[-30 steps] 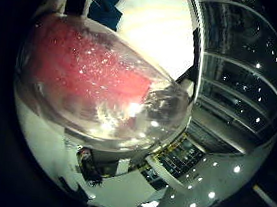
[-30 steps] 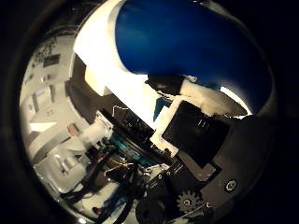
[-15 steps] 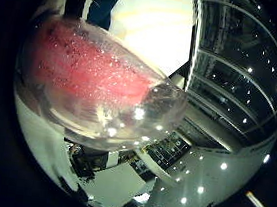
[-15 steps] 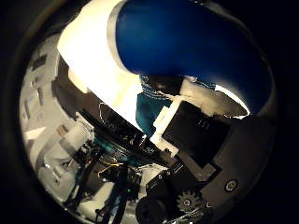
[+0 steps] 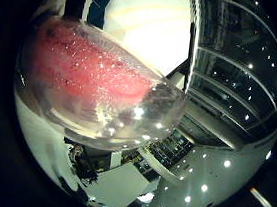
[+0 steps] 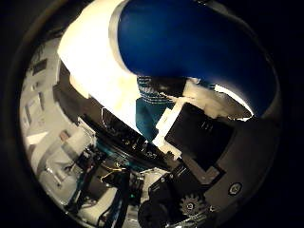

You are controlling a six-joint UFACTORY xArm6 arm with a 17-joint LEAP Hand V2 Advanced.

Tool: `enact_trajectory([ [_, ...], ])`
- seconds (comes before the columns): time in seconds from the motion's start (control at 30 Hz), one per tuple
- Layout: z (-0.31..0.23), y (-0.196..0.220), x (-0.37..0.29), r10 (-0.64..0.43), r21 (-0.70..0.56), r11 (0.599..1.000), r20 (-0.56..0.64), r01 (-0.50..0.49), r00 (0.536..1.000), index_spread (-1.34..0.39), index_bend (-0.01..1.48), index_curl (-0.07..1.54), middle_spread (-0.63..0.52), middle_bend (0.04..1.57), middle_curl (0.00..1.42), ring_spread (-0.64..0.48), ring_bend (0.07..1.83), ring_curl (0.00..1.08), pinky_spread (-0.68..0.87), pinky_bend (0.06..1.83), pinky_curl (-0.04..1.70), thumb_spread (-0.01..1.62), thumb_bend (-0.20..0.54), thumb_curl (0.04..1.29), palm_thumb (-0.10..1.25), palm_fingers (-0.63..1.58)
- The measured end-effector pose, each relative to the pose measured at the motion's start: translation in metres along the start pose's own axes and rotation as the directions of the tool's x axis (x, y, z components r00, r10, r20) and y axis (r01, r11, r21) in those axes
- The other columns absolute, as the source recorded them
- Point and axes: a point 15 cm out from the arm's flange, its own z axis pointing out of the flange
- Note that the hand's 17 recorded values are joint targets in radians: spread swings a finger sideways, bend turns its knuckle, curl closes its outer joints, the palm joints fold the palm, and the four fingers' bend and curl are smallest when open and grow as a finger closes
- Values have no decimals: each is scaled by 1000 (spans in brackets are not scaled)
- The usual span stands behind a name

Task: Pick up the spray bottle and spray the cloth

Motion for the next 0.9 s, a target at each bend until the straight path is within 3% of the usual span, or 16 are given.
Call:
enact_trajectory([
  [0.3,-56,0,-6,37,141,989,85,-49,996,-187,1160,754,-59,1383,591,-156,1477,628,-140,984,1454,1013,-13,702,1060,1182],
  [0.6,-128,-12,-39,17,338,936,239,-100,971,-186,1159,755,-59,1382,590,-156,1475,629,-140,984,1454,1013,-13,702,1061,1185],
  [0.77,-155,-28,-58,0,415,896,353,-156,936,-186,1162,756,-59,1382,591,-156,1474,630,-141,983,1454,1013,-13,702,1061,1184],
  [0.9,-176,-39,-79,-24,441,867,501,-231,865,-186,1158,755,-59,1383,591,-157,1476,630,-141,981,1453,1013,-13,702,1061,1181],
])
